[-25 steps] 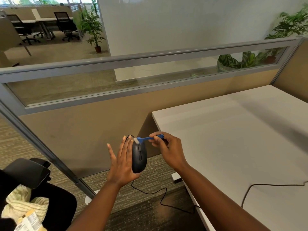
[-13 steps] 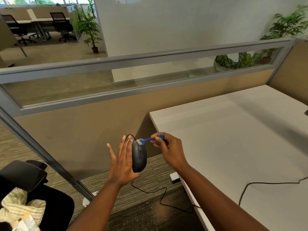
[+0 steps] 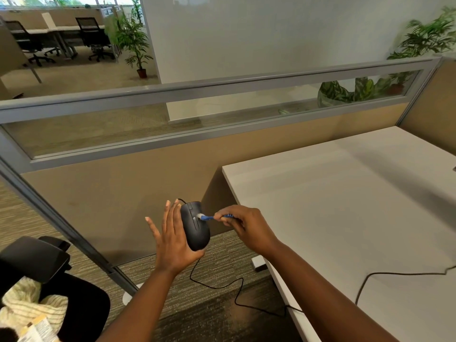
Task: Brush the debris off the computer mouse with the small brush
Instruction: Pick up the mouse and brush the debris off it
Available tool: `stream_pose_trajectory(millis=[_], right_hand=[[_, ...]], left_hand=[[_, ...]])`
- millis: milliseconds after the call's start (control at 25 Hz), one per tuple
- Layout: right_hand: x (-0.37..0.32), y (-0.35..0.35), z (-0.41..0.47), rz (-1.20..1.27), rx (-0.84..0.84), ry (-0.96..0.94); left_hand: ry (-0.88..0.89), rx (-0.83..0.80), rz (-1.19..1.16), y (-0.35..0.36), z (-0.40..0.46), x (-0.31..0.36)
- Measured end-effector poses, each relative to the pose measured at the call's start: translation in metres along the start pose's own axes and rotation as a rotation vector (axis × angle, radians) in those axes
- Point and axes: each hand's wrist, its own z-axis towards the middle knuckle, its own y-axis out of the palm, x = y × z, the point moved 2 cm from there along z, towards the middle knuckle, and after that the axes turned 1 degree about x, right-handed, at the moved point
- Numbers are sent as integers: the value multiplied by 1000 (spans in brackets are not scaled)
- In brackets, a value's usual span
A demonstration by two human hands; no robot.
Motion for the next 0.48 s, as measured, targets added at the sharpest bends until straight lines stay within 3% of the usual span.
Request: stream_pose_trajectory(millis=[240,400,480], right_hand=[[1,1,0,17,-146,10],[3,-6,4,106,49,16],[1,-4,5,66,56,-5]], left_hand=[[-147,86,-87,-2,3,-7],[-133,80,-81,1,7,-6],[-135,78,-70,3,8,-5]])
